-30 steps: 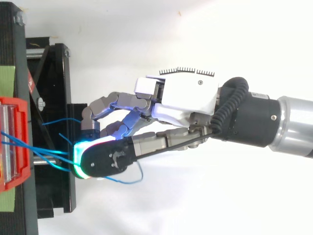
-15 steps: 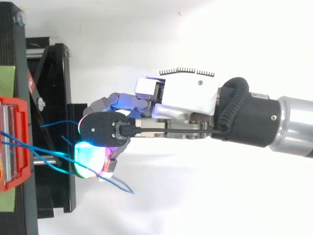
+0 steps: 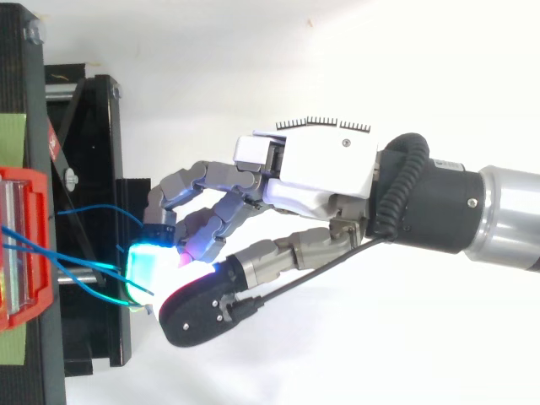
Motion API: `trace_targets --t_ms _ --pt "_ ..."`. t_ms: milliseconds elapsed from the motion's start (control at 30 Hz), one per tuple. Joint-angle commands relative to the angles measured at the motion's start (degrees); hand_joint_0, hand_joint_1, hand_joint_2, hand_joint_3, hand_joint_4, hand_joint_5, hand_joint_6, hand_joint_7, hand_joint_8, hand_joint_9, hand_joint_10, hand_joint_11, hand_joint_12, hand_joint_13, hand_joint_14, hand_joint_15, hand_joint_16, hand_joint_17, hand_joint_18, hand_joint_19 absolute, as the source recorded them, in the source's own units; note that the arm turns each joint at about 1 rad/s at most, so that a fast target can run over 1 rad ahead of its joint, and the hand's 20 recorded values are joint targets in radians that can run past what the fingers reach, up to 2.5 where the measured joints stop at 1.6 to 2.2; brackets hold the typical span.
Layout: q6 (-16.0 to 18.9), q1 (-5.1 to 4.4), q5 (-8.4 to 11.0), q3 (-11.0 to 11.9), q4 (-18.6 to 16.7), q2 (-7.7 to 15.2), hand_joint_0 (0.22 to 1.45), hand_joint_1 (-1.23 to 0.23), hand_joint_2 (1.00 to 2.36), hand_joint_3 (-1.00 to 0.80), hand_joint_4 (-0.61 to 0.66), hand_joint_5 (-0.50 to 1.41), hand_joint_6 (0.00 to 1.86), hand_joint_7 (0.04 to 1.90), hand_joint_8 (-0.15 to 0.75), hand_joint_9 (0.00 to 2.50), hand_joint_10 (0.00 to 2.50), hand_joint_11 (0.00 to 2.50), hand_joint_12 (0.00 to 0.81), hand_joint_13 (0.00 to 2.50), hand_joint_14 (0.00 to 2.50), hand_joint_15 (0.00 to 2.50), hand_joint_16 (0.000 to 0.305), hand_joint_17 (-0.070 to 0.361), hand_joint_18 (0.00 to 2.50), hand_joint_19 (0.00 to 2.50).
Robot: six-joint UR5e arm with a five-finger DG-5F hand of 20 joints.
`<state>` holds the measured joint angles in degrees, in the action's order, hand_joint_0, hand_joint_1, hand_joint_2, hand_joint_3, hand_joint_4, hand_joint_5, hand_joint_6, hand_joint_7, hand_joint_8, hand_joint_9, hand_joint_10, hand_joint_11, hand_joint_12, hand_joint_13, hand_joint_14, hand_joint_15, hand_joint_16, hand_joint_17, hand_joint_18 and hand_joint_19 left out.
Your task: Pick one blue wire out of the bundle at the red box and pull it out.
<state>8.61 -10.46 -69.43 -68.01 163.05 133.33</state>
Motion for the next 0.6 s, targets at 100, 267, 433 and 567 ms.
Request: trace_targets --t_ms 100,267,433,567 --pt "0.0 0.0 0.0 -0.1 -0.1 0.0 0.53 -0.89 1.0 -0.5 0.14 -0.06 0.84 1.12 0.301 0.81 0.01 0.42 0.426 0.5 0.01 0.26 0.061 0.138 0.43 0.27" --pt "0.0 0.0 0.0 -0.1 -0.1 0.0 0.62 -0.93 1.01 -0.39 0.07 -0.09 0.87 1.28 0.294 0.77 0.02 0.45 0.413 0.51 0.01 0.29 0.059 0.133 0.43 0.28" --pt "0.0 0.0 0.0 -0.1 -0.1 0.0 0.63 -0.93 1.01 -0.29 0.04 -0.1 0.89 1.29 0.3 0.75 0.02 0.45 0.415 0.52 0.01 0.29 0.059 0.133 0.44 0.29" --pt "0.0 0.0 0.0 -0.2 -0.1 0.0 0.59 -0.87 1.02 -0.23 0.04 -0.11 0.9 1.24 0.301 0.78 0.01 0.48 0.419 0.53 0.01 0.31 0.06 0.134 0.45 0.32"
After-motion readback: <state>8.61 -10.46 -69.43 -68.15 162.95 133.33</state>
